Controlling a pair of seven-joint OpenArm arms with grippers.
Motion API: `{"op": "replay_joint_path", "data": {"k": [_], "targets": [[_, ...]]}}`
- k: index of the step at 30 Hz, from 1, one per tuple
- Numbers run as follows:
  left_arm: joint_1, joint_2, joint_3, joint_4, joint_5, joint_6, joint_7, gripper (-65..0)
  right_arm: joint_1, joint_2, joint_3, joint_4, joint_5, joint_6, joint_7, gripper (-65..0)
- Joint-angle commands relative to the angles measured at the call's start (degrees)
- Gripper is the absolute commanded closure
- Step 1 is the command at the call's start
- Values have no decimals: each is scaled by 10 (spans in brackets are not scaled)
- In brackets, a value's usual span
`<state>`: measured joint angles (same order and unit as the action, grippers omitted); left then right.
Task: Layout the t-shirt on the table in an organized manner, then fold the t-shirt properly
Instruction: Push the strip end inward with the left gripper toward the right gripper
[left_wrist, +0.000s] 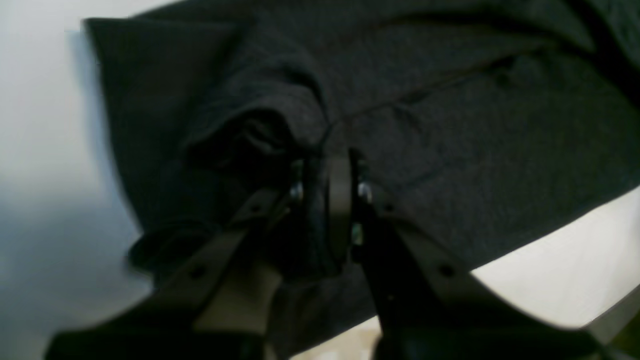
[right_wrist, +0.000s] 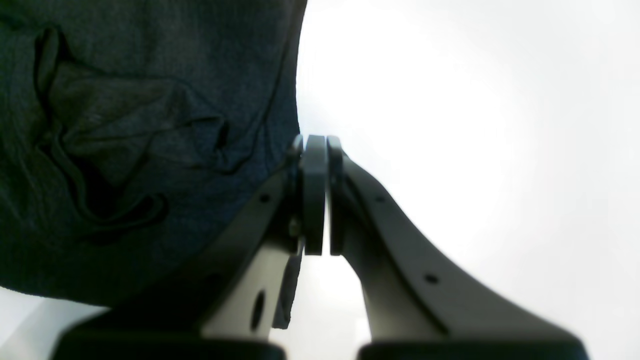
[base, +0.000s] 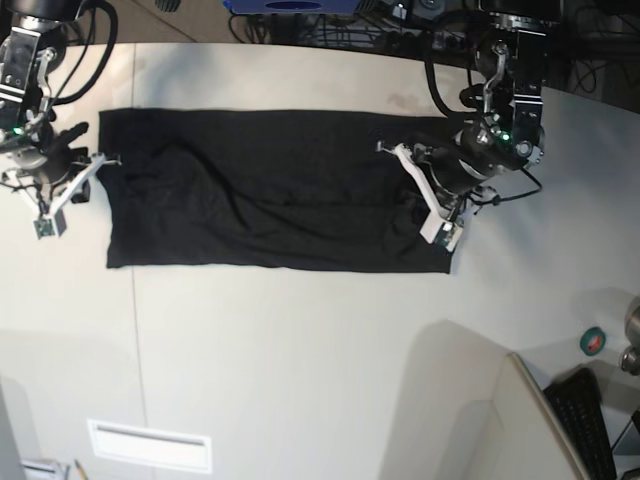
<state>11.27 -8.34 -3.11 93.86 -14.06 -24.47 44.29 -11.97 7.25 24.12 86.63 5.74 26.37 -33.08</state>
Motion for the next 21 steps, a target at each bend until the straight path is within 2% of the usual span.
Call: {"op": "replay_joint_path", "data": {"k": [1,4,9,12,16,21], "targets": [[-8,10,4,10,0,-5,-12,0,6,7,3,11,5,0,10,0],[-21,35,13,9,11,-5,-12,0,6,7,3,11,5,0,10,0],[-30,57,17,9,12,-5,-12,0,5,7,3,11,5,0,10,0],[-42,58,18,9,12,1,-12,0,5,7,3,11,5,0,10,0],[-53,58,23,9,7,35,-12,0,5,7,3,11,5,0,9,0],[-59,58,61,2,7,46,-12,0,5,7,3,11,5,0,9,0]]}}
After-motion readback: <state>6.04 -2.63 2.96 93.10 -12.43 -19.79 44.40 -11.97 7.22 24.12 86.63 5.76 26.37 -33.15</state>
